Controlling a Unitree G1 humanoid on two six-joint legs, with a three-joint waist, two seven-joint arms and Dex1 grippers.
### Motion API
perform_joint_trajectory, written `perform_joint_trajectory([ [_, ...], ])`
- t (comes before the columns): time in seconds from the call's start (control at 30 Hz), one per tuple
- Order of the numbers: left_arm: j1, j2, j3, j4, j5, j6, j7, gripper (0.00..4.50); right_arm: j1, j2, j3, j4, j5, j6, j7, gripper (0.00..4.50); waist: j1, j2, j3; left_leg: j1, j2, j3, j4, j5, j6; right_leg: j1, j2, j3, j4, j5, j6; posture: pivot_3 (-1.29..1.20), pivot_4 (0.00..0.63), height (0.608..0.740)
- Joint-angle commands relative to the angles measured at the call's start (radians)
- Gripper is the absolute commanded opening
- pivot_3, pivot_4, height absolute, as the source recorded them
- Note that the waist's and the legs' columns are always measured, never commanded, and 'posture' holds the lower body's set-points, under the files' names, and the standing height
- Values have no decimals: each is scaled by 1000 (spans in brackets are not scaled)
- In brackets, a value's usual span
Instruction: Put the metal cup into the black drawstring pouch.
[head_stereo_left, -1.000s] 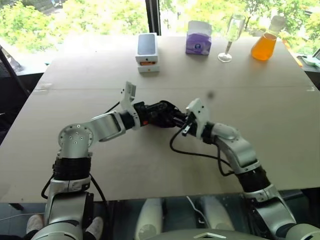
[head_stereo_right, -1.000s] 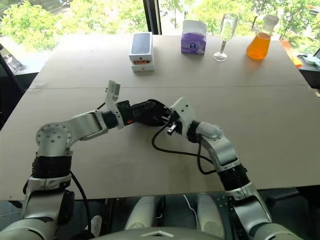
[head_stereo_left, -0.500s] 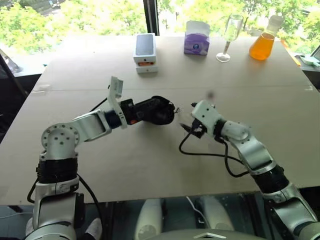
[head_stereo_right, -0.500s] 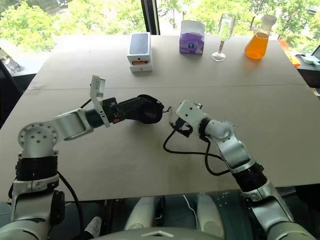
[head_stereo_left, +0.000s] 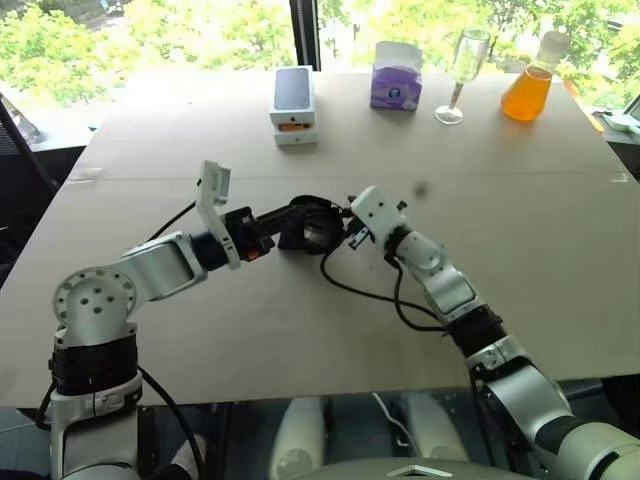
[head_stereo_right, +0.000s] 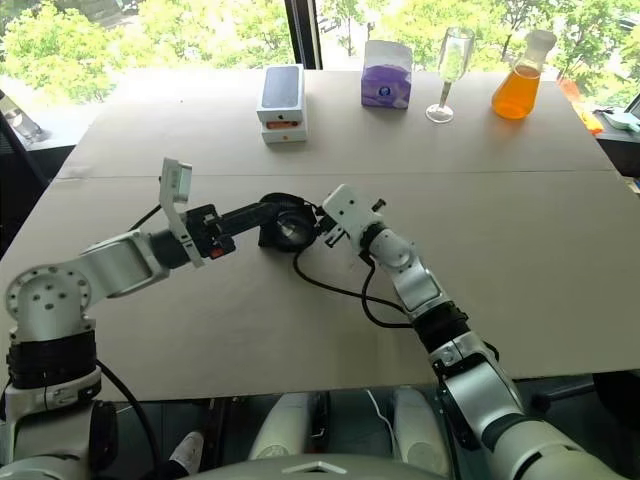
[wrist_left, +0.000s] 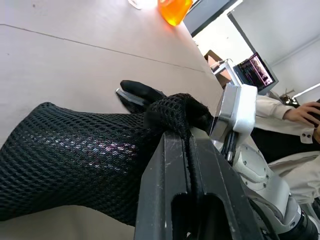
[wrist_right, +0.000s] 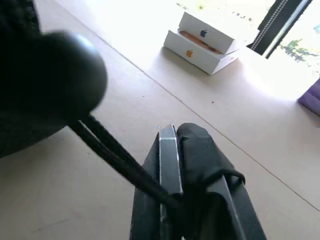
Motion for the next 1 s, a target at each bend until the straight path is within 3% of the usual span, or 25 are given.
perform_joint_trajectory([
  [0.03, 29, -17, 29, -74, -31, -35, 19, 0, -1, -29, -61, -88, 10, -22, -17, 18, 0, 0, 0, 0, 0, 0, 0, 0, 0, 0, 0, 0, 0, 0, 0, 0, 150, 740],
  [0.3, 67, -121, -6, -150, -35, -117, 76, 0, -71, -183, -109, -179, -33, -24, 24, 18, 1, 0, 0, 0, 0, 0, 0, 0, 0, 0, 0, 0, 1, 0, 0, 0, 150, 740],
  [0.57, 33, -135, -46, -224, -76, -147, -5, 3623, -108, -271, -96, -313, -45, 16, 121, 0, 0, 0, 0, 0, -1, 1, 0, 0, 0, 0, 2, 1, 1, 0, 0, 0, 150, 740],
  [0.8, 15, -91, -37, -145, 10, -165, -61, 3623, 4, -295, -166, -427, 100, 210, 241, 0, 2, 0, 0, 0, -1, 1, 1, 0, 0, 0, 2, 1, 1, 0, 0, 0, 150, 740],
  [1.0, 0, -74, 0, -107, -49, -152, -57, 3661, 234, -307, -251, -654, 270, 442, 284, 1920, 10, 0, 0, 0, -1, 0, 1, 0, 0, 1, 1, 0, -1, 0, 0, 0, 150, 740],
])
